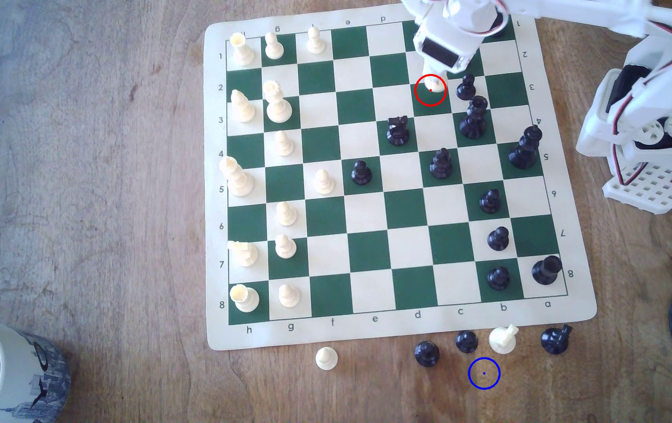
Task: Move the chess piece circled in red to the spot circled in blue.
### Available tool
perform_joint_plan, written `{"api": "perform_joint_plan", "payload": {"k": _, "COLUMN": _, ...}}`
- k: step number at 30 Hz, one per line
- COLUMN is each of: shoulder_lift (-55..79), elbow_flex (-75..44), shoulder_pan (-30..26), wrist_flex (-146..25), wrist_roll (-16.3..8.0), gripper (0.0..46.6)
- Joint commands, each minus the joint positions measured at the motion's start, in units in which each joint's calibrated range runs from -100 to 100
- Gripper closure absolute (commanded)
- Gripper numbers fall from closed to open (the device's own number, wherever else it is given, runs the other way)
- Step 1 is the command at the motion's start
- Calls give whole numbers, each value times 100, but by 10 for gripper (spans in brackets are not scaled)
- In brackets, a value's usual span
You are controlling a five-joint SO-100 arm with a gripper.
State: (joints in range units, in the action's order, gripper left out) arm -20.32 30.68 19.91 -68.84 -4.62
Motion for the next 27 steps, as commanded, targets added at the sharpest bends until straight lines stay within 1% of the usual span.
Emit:
{"api": "perform_joint_plan", "payload": {"k": 1, "shoulder_lift": -1389, "elbow_flex": -539, "shoulder_pan": -540, "wrist_flex": -413, "wrist_roll": 68, "gripper": 457}}
{"api": "perform_joint_plan", "payload": {"k": 2, "shoulder_lift": -1686, "elbow_flex": -584, "shoulder_pan": -931, "wrist_flex": -544, "wrist_roll": 88, "gripper": 460}}
{"api": "perform_joint_plan", "payload": {"k": 4, "shoulder_lift": -1916, "elbow_flex": -638, "shoulder_pan": -1510, "wrist_flex": -716, "wrist_roll": 230, "gripper": 463}}
{"api": "perform_joint_plan", "payload": {"k": 6, "shoulder_lift": -2051, "elbow_flex": -657, "shoulder_pan": -2050, "wrist_flex": -724, "wrist_roll": 264, "gripper": 464}}
{"api": "perform_joint_plan", "payload": {"k": 7, "shoulder_lift": -2111, "elbow_flex": -747, "shoulder_pan": -2644, "wrist_flex": -732, "wrist_roll": 264, "gripper": 464}}
{"api": "perform_joint_plan", "payload": {"k": 8, "shoulder_lift": -2102, "elbow_flex": -811, "shoulder_pan": -2879, "wrist_flex": -732, "wrist_roll": 264, "gripper": 464}}
{"api": "perform_joint_plan", "payload": {"k": 10, "shoulder_lift": -2017, "elbow_flex": -956, "shoulder_pan": -3247, "wrist_flex": -749, "wrist_roll": 342, "gripper": 464}}
{"api": "perform_joint_plan", "payload": {"k": 11, "shoulder_lift": -1933, "elbow_flex": -1074, "shoulder_pan": -3481, "wrist_flex": -749, "wrist_roll": 464, "gripper": 464}}
{"api": "perform_joint_plan", "payload": {"k": 15, "shoulder_lift": -1627, "elbow_flex": -1355, "shoulder_pan": -3935, "wrist_flex": -798, "wrist_roll": 596, "gripper": 464}}
{"api": "perform_joint_plan", "payload": {"k": 16, "shoulder_lift": -1449, "elbow_flex": -1473, "shoulder_pan": -4193, "wrist_flex": -831, "wrist_roll": 669, "gripper": 464}}
{"api": "perform_joint_plan", "payload": {"k": 17, "shoulder_lift": -1347, "elbow_flex": -1545, "shoulder_pan": -4326, "wrist_flex": -855, "wrist_roll": 698, "gripper": 464}}
{"api": "perform_joint_plan", "payload": {"k": 19, "shoulder_lift": -1135, "elbow_flex": -1708, "shoulder_pan": -4553, "wrist_flex": -896, "wrist_roll": 728, "gripper": 464}}
{"api": "perform_joint_plan", "payload": {"k": 20, "shoulder_lift": -897, "elbow_flex": -1881, "shoulder_pan": -4803, "wrist_flex": -937, "wrist_roll": 747, "gripper": 464}}
{"api": "perform_joint_plan", "payload": {"k": 23, "shoulder_lift": -481, "elbow_flex": -2216, "shoulder_pan": -5139, "wrist_flex": -994, "wrist_roll": 772, "gripper": 464}}
{"api": "perform_joint_plan", "payload": {"k": 24, "shoulder_lift": -141, "elbow_flex": -2452, "shoulder_pan": -5319, "wrist_flex": -1011, "wrist_roll": 796, "gripper": 464}}
{"api": "perform_joint_plan", "payload": {"k": 27, "shoulder_lift": 343, "elbow_flex": -2579, "shoulder_pan": -5585, "wrist_flex": -822, "wrist_roll": 860, "gripper": 464}}
